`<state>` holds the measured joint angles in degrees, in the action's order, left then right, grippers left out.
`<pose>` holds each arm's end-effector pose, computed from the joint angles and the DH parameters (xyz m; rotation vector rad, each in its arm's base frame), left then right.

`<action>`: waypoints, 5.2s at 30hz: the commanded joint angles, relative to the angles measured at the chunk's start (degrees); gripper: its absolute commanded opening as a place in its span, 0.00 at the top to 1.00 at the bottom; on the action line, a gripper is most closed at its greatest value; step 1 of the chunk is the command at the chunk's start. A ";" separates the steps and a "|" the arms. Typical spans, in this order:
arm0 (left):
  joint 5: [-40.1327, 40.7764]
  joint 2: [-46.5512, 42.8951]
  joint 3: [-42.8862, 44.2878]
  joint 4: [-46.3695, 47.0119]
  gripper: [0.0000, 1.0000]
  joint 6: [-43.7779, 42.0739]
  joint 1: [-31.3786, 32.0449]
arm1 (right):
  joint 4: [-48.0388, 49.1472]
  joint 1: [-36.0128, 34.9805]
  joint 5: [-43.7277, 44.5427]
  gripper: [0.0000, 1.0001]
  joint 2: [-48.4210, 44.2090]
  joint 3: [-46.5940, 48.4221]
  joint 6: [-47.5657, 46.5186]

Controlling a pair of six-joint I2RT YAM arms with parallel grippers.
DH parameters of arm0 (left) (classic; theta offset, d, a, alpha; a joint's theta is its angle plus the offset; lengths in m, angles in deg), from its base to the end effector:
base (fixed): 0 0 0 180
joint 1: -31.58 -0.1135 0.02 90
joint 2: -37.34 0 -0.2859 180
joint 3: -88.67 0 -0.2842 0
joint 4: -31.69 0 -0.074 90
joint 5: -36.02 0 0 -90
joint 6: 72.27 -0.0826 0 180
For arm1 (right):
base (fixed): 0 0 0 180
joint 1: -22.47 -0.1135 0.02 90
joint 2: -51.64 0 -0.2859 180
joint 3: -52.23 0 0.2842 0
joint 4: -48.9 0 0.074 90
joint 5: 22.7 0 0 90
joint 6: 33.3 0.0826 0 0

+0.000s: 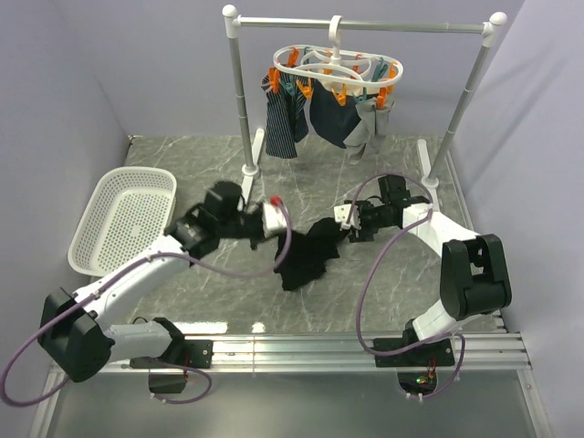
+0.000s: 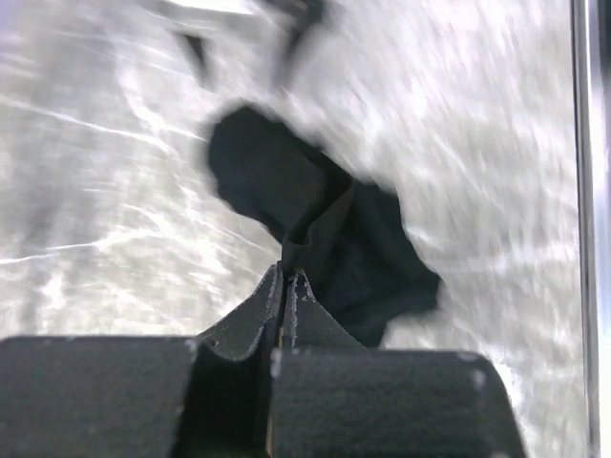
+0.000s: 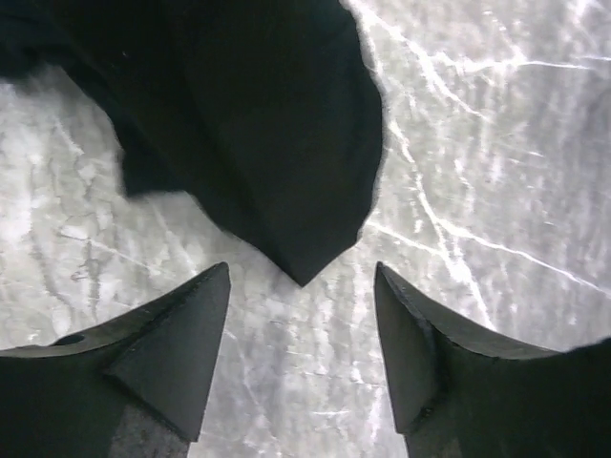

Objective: Clip the underwear to the hanger

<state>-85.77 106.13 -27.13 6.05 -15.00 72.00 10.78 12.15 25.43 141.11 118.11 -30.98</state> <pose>0.2188 -0.2435 0.2847 1.4914 1.4468 -0.6616 0.3266 0.1155 0.1663 -1.8787 1.3397 0.3242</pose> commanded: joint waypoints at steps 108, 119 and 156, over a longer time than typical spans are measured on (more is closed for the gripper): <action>-30.43 11.47 18.14 -5.53 1.00 17.01 -34.36 | 1.07 10.06 -14.56 1.00 -36.02 -2.70 45.99; -23.50 -0.34 9.95 -17.40 1.00 0.40 -30.06 | 3.51 13.93 -10.34 1.00 -47.65 -10.54 49.72; -6.03 20.14 21.56 -34.82 0.49 -24.85 -11.69 | -14.18 8.50 2.91 0.60 -22.77 -1.66 21.63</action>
<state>-95.52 122.52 -6.58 -33.19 -44.88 60.53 -6.39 24.41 25.19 116.15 115.11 -23.64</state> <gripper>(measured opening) 0.532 0.427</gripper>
